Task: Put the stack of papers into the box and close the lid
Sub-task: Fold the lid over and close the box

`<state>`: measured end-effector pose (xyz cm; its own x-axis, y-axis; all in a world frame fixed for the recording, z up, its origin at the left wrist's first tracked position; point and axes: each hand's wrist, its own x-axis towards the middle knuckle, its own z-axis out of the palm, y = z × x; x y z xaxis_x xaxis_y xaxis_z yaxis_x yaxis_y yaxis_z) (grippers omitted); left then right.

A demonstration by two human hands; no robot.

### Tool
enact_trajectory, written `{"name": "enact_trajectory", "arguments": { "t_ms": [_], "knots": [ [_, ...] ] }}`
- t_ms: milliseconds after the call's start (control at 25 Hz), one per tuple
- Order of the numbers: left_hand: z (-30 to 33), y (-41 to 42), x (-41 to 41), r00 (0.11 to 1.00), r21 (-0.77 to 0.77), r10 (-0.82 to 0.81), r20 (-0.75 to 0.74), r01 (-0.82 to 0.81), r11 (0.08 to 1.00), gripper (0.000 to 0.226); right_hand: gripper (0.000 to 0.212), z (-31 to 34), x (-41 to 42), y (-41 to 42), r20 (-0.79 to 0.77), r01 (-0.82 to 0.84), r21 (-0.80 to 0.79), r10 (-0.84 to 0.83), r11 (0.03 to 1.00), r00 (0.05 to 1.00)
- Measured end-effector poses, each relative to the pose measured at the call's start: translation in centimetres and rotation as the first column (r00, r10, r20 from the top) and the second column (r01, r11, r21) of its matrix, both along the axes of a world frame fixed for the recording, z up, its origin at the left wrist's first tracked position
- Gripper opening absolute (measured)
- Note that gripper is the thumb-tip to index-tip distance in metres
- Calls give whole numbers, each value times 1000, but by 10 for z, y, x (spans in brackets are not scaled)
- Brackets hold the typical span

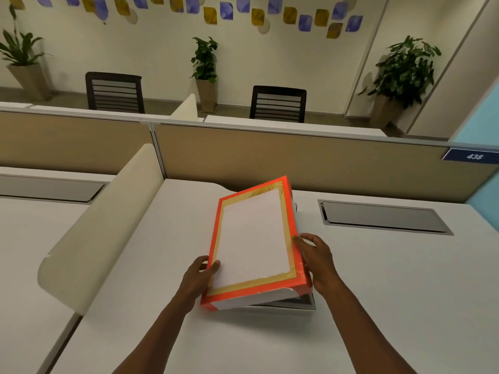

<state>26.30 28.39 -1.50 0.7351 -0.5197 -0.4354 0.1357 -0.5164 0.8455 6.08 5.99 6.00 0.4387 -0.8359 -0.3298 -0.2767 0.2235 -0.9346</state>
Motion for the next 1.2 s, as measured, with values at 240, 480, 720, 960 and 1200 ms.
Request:
{"name": "enact_trajectory", "arguments": {
  "t_ms": [240, 480, 720, 960, 1200],
  "knots": [
    [-3, -17, -15, 994, -73, -105, 0, 105, 992, 64, 36, -44, -26, -15, -53, 4, 82, 1, 997, 999],
    [-2, -19, -20, 994, -91, -90, 63, 96, 991, 73, 42, -49, -17, -18, -223, -21, -94, 0, 995, 975],
    [-1, -20, -23, 978, -56, -150, 144, 159, 986, 72, 48, -61, -20, -9, -356, -83, -184, 12, 979, 934],
    [-17, -8, -43, 970, -21, -141, 199, 148, 989, 77, 49, -83, -36, 5, -445, -194, -226, 76, 954, 892],
    [-11, -21, -27, 919, 109, -142, 368, 109, 988, 84, 59, -82, -33, -8, -563, -260, -326, 34, 909, 825]
  ]
}}
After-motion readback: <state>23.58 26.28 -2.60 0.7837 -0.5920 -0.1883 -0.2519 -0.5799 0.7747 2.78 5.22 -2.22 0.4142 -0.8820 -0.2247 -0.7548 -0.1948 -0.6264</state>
